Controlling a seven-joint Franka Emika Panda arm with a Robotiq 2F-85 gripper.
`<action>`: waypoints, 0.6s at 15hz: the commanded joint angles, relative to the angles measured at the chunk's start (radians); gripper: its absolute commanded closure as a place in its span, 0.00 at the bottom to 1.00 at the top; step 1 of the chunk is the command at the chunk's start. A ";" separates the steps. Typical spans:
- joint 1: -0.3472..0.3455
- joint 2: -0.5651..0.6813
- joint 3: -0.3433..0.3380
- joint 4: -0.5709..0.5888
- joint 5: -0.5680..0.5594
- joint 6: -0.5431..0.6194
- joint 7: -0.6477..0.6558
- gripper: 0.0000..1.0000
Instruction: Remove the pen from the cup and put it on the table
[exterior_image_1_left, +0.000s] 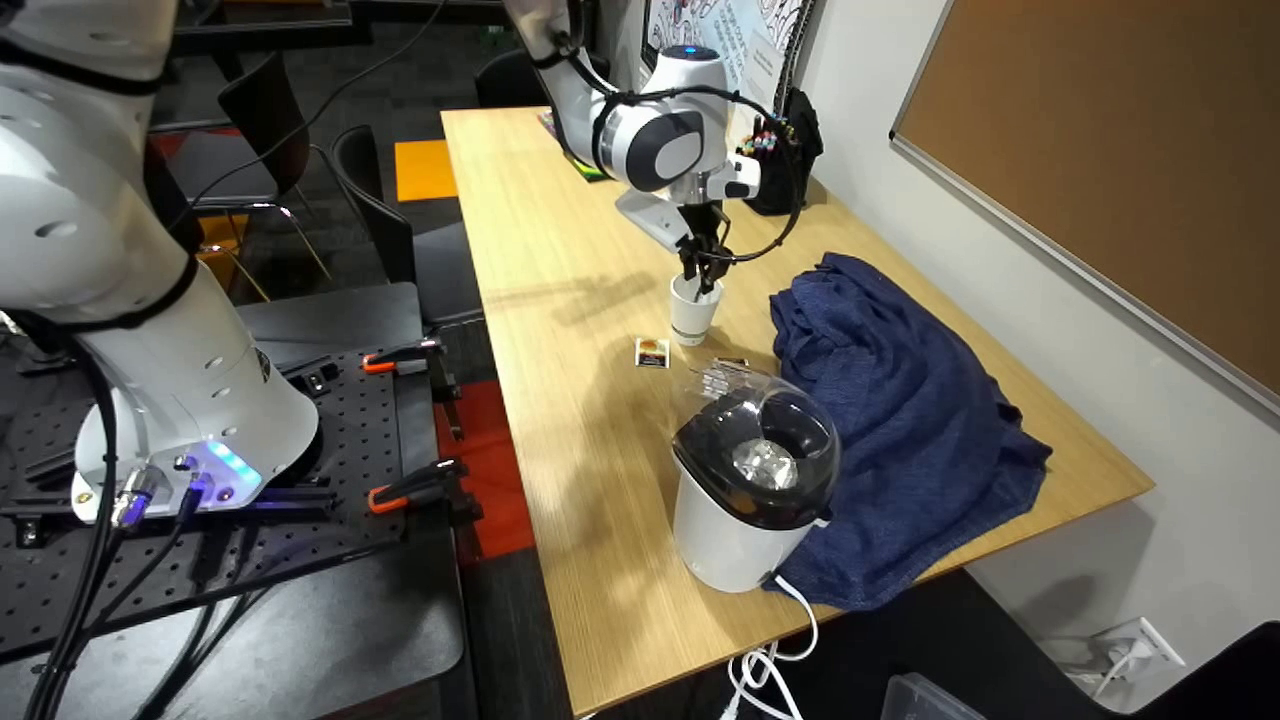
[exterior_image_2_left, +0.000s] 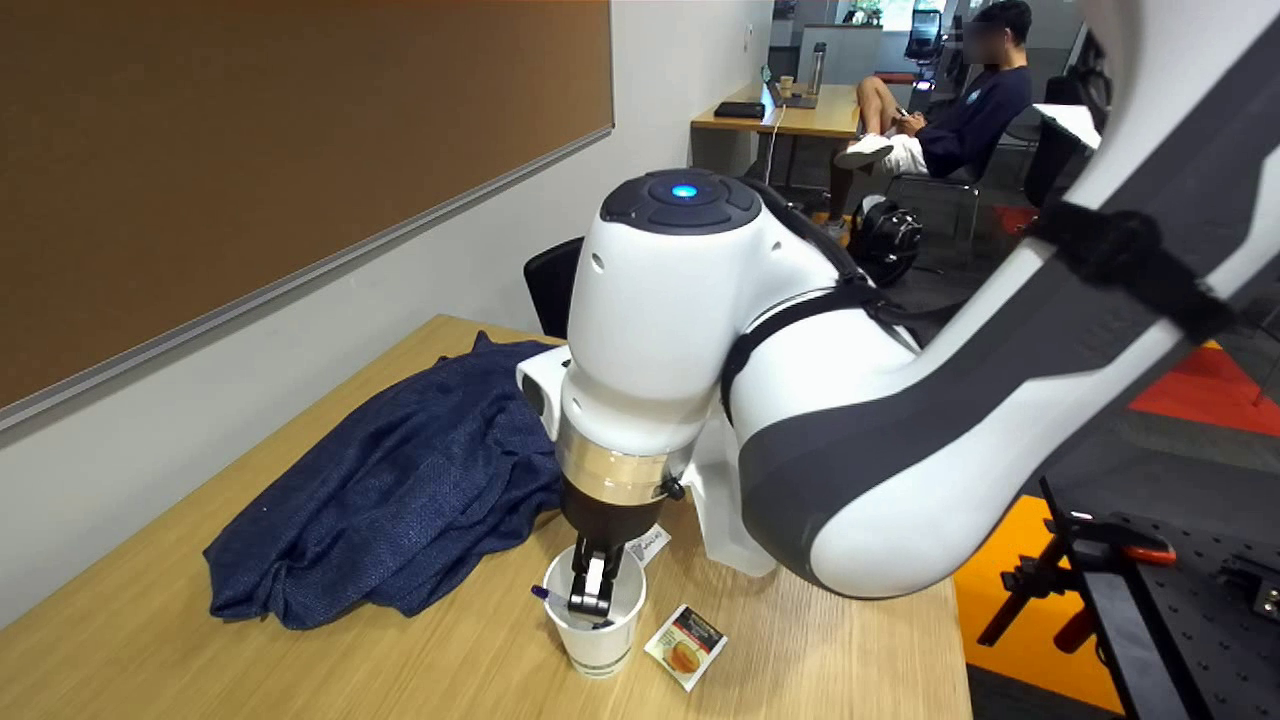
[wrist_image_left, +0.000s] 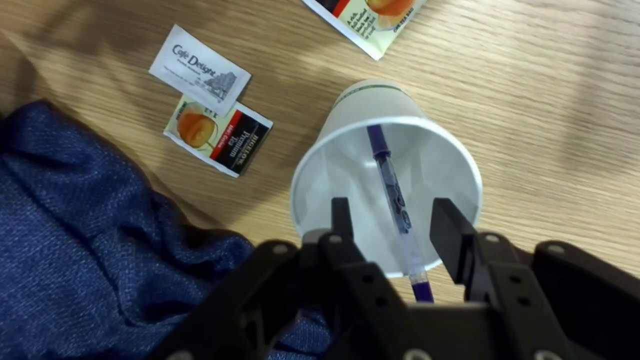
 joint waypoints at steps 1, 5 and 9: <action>-0.011 0.036 0.007 0.052 0.021 -0.015 -0.021 0.54; -0.025 0.065 0.020 0.082 0.028 -0.014 -0.039 0.56; -0.039 0.088 0.037 0.103 0.038 -0.015 -0.053 0.56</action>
